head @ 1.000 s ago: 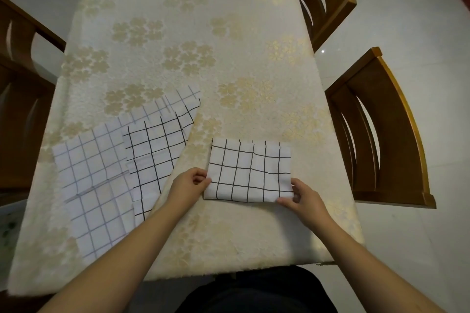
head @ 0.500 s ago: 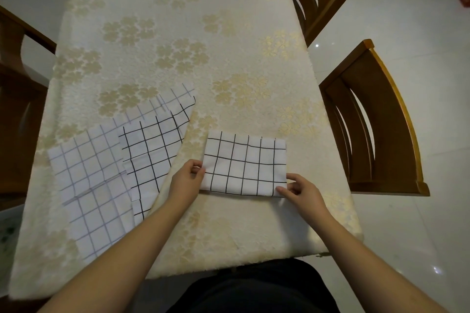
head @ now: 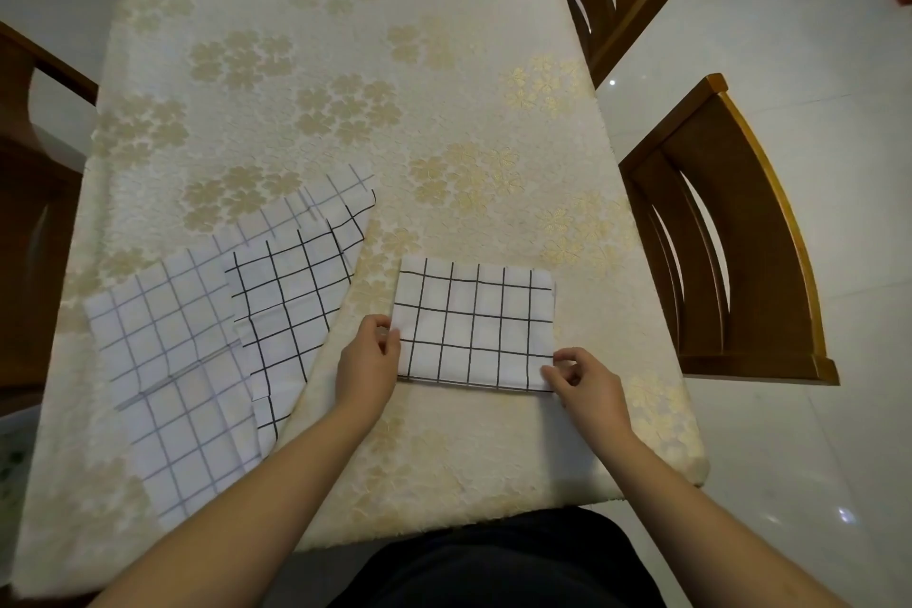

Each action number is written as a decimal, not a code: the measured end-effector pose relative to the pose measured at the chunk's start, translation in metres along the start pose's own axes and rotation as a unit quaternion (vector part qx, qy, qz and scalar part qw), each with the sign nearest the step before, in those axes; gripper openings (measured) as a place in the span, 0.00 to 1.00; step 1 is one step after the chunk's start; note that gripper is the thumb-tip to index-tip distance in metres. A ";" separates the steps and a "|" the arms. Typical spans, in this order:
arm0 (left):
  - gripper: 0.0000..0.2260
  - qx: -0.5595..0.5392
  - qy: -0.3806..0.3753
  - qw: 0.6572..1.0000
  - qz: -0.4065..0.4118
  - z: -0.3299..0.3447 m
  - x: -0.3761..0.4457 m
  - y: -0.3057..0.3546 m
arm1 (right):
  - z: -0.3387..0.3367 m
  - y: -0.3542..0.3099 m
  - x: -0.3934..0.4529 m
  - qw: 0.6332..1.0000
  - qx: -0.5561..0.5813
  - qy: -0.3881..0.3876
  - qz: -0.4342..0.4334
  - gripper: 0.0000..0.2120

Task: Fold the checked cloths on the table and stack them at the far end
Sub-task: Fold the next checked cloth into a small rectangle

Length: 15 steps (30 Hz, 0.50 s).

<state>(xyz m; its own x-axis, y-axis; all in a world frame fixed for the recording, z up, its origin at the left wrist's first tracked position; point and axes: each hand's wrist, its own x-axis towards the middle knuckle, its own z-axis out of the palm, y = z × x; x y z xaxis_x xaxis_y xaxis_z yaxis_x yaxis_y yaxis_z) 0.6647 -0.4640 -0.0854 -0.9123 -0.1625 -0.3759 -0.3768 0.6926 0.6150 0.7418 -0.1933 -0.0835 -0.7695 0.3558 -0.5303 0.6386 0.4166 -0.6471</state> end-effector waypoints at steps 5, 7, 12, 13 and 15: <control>0.20 -0.012 0.014 1.000 0.011 0.003 -0.005 0.001 | 0.000 0.004 -0.002 1.000 -0.010 0.005 -0.003 0.07; 0.21 0.007 0.015 1.000 0.017 0.004 -0.005 -0.002 | 0.001 0.002 -0.003 1.000 -0.010 0.004 -0.004 0.07; 0.23 0.027 0.030 0.998 0.053 0.003 0.000 -0.011 | 0.006 -0.005 -0.006 0.999 -0.026 0.032 -0.010 0.08; 0.23 0.042 0.041 0.996 0.064 0.002 0.000 -0.012 | 0.007 -0.007 -0.007 0.999 -0.031 0.039 -0.018 0.08; 0.23 0.079 0.066 0.991 0.084 0.000 0.000 -0.013 | 0.010 -0.012 -0.009 0.997 -0.041 0.045 -0.038 0.08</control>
<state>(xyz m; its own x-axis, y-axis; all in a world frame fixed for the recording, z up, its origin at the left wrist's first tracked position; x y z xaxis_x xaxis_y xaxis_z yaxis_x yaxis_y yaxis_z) 0.6695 -0.4728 -0.0936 -0.9770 -0.1181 -0.1775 -0.1972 0.8171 0.5417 0.7408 -0.2097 -0.0765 -0.8139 0.3925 -0.4284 0.5803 0.5112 -0.6340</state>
